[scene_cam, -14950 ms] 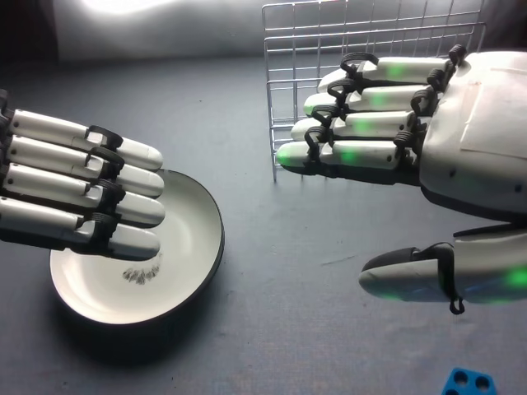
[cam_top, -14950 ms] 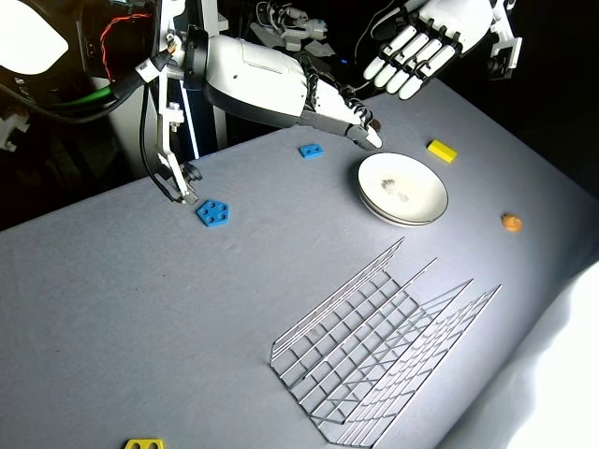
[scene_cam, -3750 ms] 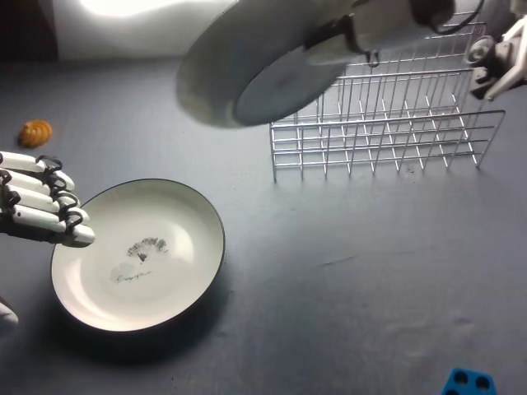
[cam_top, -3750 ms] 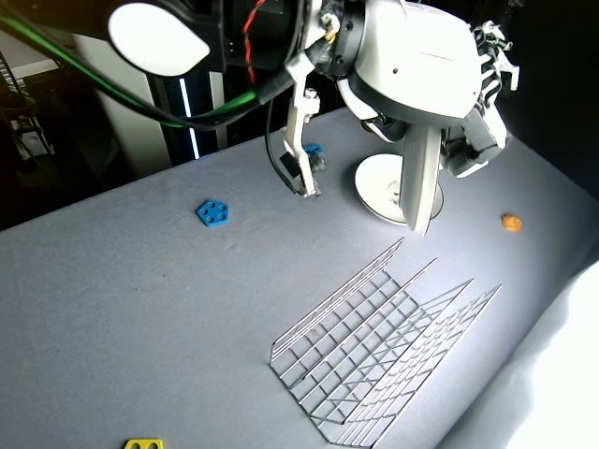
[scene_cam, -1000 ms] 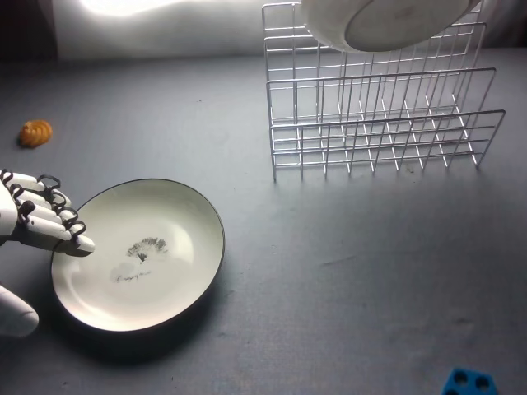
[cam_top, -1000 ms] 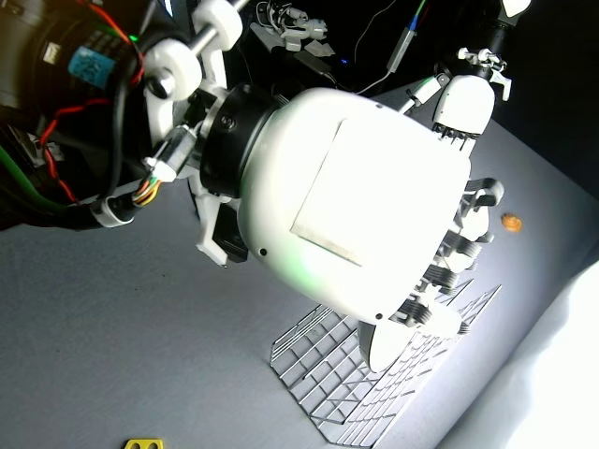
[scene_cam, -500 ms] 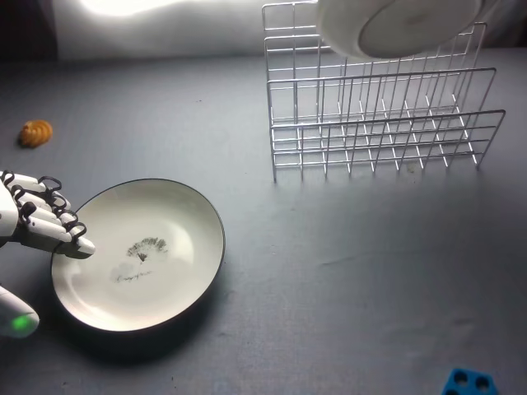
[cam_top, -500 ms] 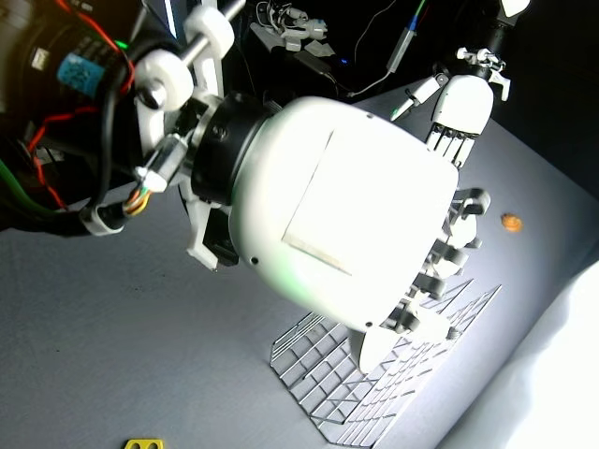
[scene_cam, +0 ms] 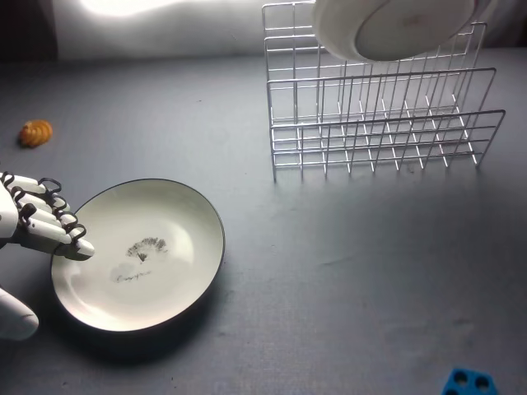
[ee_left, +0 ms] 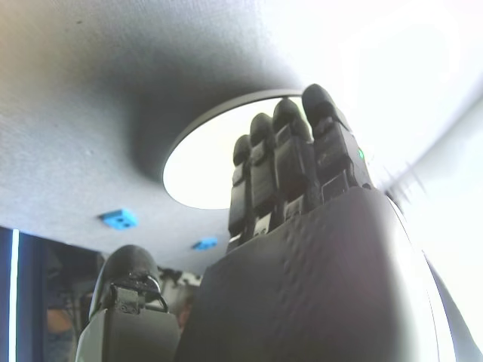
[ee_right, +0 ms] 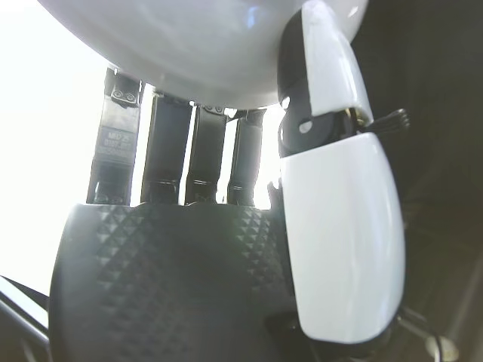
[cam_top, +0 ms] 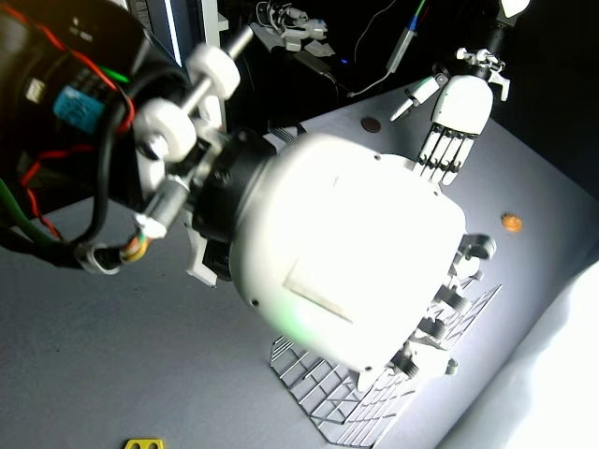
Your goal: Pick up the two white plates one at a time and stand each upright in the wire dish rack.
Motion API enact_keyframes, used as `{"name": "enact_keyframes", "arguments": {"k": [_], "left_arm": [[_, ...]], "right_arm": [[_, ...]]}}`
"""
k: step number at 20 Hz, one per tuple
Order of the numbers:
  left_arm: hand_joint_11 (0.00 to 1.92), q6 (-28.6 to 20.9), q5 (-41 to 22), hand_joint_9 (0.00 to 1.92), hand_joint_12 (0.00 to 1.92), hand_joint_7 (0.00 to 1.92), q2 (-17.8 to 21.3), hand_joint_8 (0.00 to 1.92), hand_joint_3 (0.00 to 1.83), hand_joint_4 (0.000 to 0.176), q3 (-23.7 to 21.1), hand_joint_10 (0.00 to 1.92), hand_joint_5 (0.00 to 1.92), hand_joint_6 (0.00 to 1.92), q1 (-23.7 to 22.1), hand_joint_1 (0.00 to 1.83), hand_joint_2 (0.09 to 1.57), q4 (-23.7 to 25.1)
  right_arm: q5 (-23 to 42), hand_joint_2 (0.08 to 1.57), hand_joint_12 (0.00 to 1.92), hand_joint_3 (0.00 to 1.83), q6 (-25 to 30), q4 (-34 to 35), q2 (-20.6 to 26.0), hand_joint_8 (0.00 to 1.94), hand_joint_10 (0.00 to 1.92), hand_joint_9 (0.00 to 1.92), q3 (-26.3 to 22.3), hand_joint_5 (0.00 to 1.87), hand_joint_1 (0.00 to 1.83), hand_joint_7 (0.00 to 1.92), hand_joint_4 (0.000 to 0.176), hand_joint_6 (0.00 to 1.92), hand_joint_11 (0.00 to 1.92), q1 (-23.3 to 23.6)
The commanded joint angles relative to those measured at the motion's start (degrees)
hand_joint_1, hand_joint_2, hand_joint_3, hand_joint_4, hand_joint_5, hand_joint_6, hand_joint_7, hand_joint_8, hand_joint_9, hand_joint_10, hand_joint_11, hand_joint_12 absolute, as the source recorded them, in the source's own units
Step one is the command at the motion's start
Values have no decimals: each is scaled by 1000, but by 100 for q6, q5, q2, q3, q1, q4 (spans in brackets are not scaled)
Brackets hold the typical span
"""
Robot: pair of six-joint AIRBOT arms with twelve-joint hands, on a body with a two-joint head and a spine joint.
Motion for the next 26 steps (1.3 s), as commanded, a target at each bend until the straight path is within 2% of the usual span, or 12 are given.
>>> {"name": "enact_keyframes", "arguments": {"k": [1,8,9,12,15,16,17,20,21,23,25,26], "left_arm": [[0,-22,-42,231,325,270,21,2,3,0,31,0,238,2,-11,0,1105,-198],[0,-22,-42,241,316,268,-13,0,0,0,35,1,224,0,-41,0,1096,-174],[0,-22,-42,254,349,284,-14,4,0,0,36,3,235,3,-41,0,1096,-168],[0,-22,-42,251,338,279,-24,0,3,0,36,1,238,2,-53,0,1104,-145],[0,-22,-43,254,335,289,-32,4,0,0,35,2,246,4,-64,0,1098,-108],[0,-22,-43,243,310,274,-34,2,0,0,33,1,234,2,-64,0,1093,-88],[0,-22,-43,239,302,271,-37,2,0,0,32,1,238,4,-64,0,1096,-64],[0,-22,-42,248,321,284,-42,4,0,0,33,2,246,5,-63,0,1093,-62],[0,-22,-42,240,317,268,-43,0,0,0,32,0,234,0,-63,0,1088,-56],[0,-22,-42,246,329,275,-44,2,0,0,32,2,240,2,-63,0,1089,-54],[0,-22,-38,244,302,277,-44,2,0,0,40,3,249,2,-66,0,1086,-54],[0,-22,-15,243,294,277,-43,3,0,0,46,4,245,0,-74,0,1088,-51]], "right_arm": [[548,1155,1145,0,146,67,-5,1050,2,1079,66,913,1201,907,14,1154,545,105],[487,1165,1153,1,241,67,-229,1084,2,1082,372,896,1197,879,7,1187,542,113],[487,1168,1183,2,241,67,-260,1093,1236,759,417,871,1345,886,0,1229,549,120],[487,1182,1166,0,255,67,-328,1118,518,861,510,867,1195,859,0,1235,535,116],[487,1184,1161,2,256,67,-388,1123,239,956,586,850,1186,855,8,1259,526,37],[488,1179,1159,0,259,67,-405,1106,218,980,603,863,1189,869,11,1236,537,20],[489,1178,1170,0,273,67,-428,1105,1069,797,622,855,1315,864,0,1260,547,-8],[513,1177,1190,1,300,68,-473,1115,1287,747,640,842,1347,867,0,1281,561,-92],[521,1190,1212,0,326,68,-489,1133,570,843,651,850,1192,843,0,1271,526,-111],[531,1188,1196,2,378,68,-522,1139,443,893,673,854,1186,840,0,1264,535,-139],[584,1174,1203,0,405,68,-560,1093,782,785,700,886,1222,865,0,1225,529,-188],[598,1182,1184,0,414,68,-581,1094,544,859,719,863,1196,864,0,1256,538,-211]]}}
